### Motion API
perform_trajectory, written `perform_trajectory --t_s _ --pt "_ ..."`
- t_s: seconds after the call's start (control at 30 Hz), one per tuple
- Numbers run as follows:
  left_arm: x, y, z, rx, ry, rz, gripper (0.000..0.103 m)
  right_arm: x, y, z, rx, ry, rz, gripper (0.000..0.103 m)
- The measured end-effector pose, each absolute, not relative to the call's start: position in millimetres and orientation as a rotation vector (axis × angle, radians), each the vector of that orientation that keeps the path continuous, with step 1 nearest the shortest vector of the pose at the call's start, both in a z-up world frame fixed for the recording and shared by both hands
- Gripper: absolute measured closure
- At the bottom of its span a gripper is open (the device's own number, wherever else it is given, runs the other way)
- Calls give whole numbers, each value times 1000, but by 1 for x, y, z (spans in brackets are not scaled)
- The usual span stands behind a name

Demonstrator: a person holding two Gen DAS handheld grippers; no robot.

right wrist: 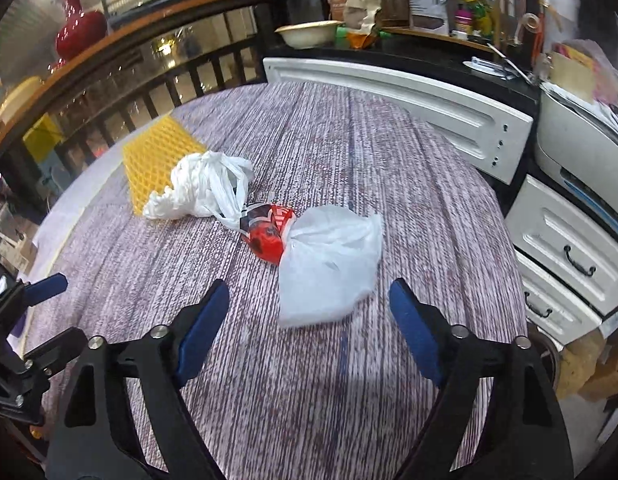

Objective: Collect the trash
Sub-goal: 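Grasp the white plastic bag with the red item using the right tool, then grasp the white tissue with the left tool while the right tool holds the bag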

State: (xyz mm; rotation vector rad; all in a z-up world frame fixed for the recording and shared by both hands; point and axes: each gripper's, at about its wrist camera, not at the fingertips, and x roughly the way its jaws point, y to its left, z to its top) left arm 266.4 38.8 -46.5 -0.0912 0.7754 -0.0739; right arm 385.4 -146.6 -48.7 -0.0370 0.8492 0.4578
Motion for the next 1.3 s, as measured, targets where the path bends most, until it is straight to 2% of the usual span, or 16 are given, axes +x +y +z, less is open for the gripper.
perform_trajectory --t_s 0.07,0.13,0.2,0.3,0.4,0.63,1.03,1.17,1.3 --pt "270 41 -47 -99 779 -71 6 393 -140 -51 -63 863 465 29" --pt "274 44 -47 -108 780 -64 6 399 -135 -54 -93 867 456 38" --pt "277 50 -47 -124 781 -55 6 404 -131 -57 -113 889 457 61" --pt "280 56 -47 -149 780 -44 6 406 -129 -61 -114 900 458 79" --pt "284 62 -46 -165 770 -28 6 405 -134 -62 -97 895 450 90" --pt "294 69 -38 -202 716 -11 8 397 -155 -50 -5 859 429 95" --pt "359 15 -40 12 704 -99 32 363 -195 -27 68 795 384 95" --pt "377 12 -44 37 721 -89 34 351 -206 -26 96 795 382 95" --pt "386 5 -51 82 750 -89 40 342 -215 -25 105 784 373 95"
